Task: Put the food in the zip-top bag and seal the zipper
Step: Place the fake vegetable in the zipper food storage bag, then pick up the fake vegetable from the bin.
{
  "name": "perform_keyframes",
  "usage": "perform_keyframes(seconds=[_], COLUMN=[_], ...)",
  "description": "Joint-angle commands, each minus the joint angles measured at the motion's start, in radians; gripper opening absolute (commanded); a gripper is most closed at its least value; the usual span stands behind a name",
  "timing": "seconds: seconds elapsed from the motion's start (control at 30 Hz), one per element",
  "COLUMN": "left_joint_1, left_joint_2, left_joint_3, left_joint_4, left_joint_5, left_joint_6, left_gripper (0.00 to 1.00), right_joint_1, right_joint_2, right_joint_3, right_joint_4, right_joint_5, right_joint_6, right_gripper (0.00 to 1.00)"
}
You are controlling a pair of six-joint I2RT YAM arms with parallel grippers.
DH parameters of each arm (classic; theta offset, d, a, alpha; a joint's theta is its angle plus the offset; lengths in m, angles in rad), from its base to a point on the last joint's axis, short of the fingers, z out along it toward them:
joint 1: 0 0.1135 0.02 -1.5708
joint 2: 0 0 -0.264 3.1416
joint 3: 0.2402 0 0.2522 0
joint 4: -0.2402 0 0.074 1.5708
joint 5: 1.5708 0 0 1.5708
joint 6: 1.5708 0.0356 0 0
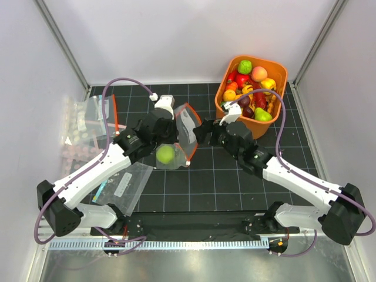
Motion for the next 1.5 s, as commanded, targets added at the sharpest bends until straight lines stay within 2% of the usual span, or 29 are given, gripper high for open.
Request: perform_keyframes(seconds=[0.0,0.07,0.17,0.3,0.47,0.57,0.7,0.93,1.17,1.47], left_joint_1=[0.002,0.002,0.002,0.002,0.002,0.002,0.002,0.002,0.001,0.001], left_joint_2=[-0.054,-0.055,-0.054,-0.048,-0.046,-0.034,-0.017,-0.028,-0.046,-0.020], left_joint_3=[0.001,-0.001,-0.008,-0.010,-0.017,-0.016,-0.011,-0.010,-0.024,-0.033], left_joint_4=[-0.002,0.001,0.014,0.024,0.030,0.028,0.028,0.016,0.019,0.039], left_joint_5=[-0.129,-0.133,-0.129,-0.109,-0.099,-0.109,-0.101,-0.129,-0.107,-0.093], left_joint_6=[-0.009,-0.008,-0.003,0.003,0.007,0.009,0.011,0.014,0.003,-0.009], left_gripper=[0.00,0.00,0.00,0.00,0.00,0.00,0.00,0.00,0.00,0.00], right_joint_1=[0.006,0.004,0.001,-0.063,-0.311,-0.437,-0.531,-0.579,-0.612,-0.637], right_joint_2=[0.003,-0.031,-0.094,-0.106,-0.010,0.109,0.289,0.619,0.948,1.297], right_joint_3=[0.072,0.069,0.051,0.092,0.219,0.337,0.584,0.893,1.089,1.471], right_joint_4=[-0.056,-0.050,-0.029,-0.055,-0.102,-0.117,-0.209,-0.251,-0.179,-0.165], right_joint_5=[0.104,0.117,0.183,0.253,0.134,0.073,0.066,0.137,0.117,0.160], right_joint_6=[-0.035,-0.058,-0.101,-0.134,-0.053,-0.023,-0.022,-0.101,-0.147,-0.195], right_gripper=[0.93,0.97,0.98,0.98,0.98,0.99,1.00,1.00,1.00,1.00])
